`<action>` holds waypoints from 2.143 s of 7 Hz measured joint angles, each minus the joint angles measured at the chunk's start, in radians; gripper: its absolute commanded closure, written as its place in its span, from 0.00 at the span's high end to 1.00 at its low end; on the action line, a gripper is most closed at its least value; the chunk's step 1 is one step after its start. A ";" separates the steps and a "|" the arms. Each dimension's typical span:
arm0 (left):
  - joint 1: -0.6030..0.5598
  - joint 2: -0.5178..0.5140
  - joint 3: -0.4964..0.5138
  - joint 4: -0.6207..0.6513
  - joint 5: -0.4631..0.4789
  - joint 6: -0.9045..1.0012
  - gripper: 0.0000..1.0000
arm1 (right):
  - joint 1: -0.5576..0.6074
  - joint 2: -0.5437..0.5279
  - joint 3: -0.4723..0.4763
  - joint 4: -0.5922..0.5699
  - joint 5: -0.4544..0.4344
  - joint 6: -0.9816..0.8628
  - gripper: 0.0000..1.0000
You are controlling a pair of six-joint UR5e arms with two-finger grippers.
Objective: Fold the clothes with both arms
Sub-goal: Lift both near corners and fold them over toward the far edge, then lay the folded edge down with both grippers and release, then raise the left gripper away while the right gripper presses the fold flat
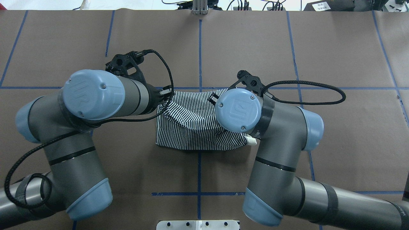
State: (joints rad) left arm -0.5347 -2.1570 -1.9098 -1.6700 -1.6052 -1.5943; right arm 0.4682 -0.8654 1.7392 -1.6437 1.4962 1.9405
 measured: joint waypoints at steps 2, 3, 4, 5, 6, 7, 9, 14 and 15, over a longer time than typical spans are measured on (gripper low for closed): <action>-0.016 -0.008 0.082 -0.063 0.000 0.024 0.00 | 0.040 0.043 -0.162 0.116 0.013 -0.032 0.00; -0.026 -0.020 0.129 -0.088 0.000 0.036 0.00 | 0.054 0.050 -0.207 0.144 0.020 -0.047 0.00; -0.035 -0.034 0.197 -0.134 0.001 0.043 0.00 | 0.063 0.052 -0.242 0.170 0.025 -0.055 0.00; -0.043 -0.047 0.270 -0.185 0.001 0.046 0.00 | 0.067 0.052 -0.273 0.196 0.027 -0.059 0.00; -0.049 -0.059 0.334 -0.226 0.002 0.052 0.00 | 0.069 0.052 -0.297 0.218 0.028 -0.061 0.00; -0.053 -0.065 0.372 -0.249 0.003 0.061 0.00 | 0.070 0.052 -0.311 0.229 0.027 -0.061 0.00; -0.058 -0.067 0.397 -0.263 0.002 0.083 1.00 | 0.070 0.051 -0.321 0.235 0.028 -0.071 0.99; -0.220 0.052 0.338 -0.404 -0.222 0.521 1.00 | 0.098 0.086 -0.276 0.211 0.104 -0.320 1.00; -0.234 0.063 0.334 -0.416 -0.242 0.544 1.00 | 0.088 0.087 -0.251 0.188 0.104 -0.375 1.00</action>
State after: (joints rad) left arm -0.7688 -2.0937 -1.5756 -2.0861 -1.8472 -1.0500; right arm 0.5562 -0.7780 1.4879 -1.4559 1.5998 1.5655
